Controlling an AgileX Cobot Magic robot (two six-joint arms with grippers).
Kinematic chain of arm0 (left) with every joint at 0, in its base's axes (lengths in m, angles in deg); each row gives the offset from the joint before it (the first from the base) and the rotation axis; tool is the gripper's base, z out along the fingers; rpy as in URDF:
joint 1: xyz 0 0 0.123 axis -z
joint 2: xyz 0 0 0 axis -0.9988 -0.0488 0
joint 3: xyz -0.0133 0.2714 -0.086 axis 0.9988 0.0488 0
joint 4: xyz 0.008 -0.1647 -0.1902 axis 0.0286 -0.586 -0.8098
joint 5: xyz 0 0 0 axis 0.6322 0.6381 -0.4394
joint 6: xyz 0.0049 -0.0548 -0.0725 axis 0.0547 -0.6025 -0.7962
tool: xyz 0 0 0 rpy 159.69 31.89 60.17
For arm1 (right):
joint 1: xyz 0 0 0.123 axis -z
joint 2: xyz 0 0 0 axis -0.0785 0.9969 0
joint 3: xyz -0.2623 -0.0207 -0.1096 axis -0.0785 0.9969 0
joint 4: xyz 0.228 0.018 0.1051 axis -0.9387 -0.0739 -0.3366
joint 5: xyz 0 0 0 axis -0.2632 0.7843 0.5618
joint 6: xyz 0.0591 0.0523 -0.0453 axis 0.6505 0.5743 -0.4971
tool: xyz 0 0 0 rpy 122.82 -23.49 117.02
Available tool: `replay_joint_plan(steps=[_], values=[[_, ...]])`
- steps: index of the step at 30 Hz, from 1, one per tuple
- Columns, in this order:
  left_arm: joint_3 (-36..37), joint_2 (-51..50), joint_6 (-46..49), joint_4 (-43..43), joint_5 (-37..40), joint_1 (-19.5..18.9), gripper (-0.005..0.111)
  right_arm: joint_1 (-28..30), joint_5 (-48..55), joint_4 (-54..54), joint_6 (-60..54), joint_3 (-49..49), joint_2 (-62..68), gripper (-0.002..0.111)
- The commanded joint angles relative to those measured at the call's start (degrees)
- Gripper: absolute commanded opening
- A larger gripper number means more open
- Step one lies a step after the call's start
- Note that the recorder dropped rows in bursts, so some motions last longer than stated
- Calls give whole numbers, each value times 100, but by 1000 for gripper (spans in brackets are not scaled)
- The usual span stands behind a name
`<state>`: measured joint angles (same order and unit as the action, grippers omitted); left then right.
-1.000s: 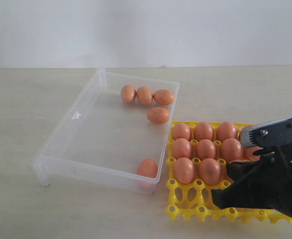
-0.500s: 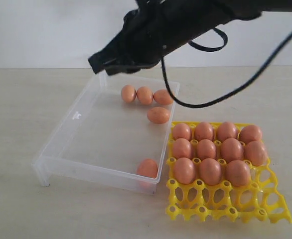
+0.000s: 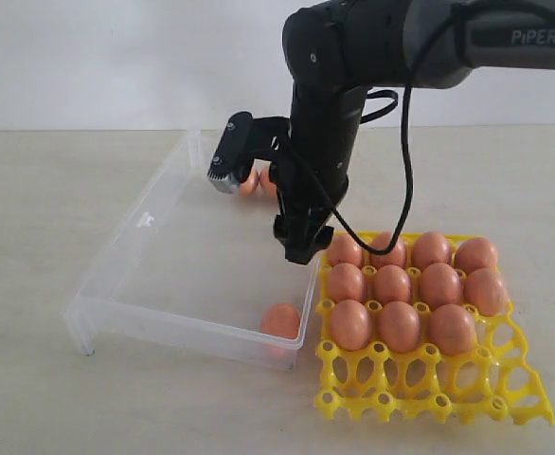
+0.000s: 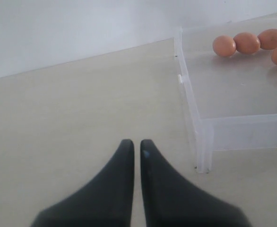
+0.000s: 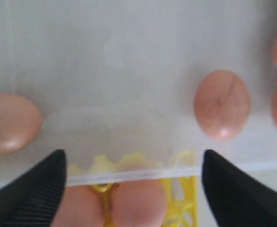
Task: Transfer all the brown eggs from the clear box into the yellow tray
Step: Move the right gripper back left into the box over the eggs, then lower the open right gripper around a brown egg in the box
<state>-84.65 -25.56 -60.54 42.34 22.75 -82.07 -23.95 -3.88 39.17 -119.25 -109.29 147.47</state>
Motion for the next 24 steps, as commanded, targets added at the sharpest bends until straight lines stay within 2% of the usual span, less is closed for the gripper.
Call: replay_joint_plan(steps=[1,6,15,19,21,24], values=[[23,22,-61,-1,-22,-21,4,48,-1180,104,-211,-34,73,85],[23,22,-61,-1,-22,-21,4,48,-2061,496,-376,-34,452,85],[23,22,-61,-1,-22,-21,4,48,-1905,1970,265,-34,944,85],[23,22,-61,-1,-22,-21,4,48,-1948,2029,467,-34,944,84],[23,22,-61,-1,-22,-21,4,48,-1895,2029,568,-34,944,81],[23,22,-61,-1,-22,-21,4,48,-1827,2029,724,-34,944,69]])
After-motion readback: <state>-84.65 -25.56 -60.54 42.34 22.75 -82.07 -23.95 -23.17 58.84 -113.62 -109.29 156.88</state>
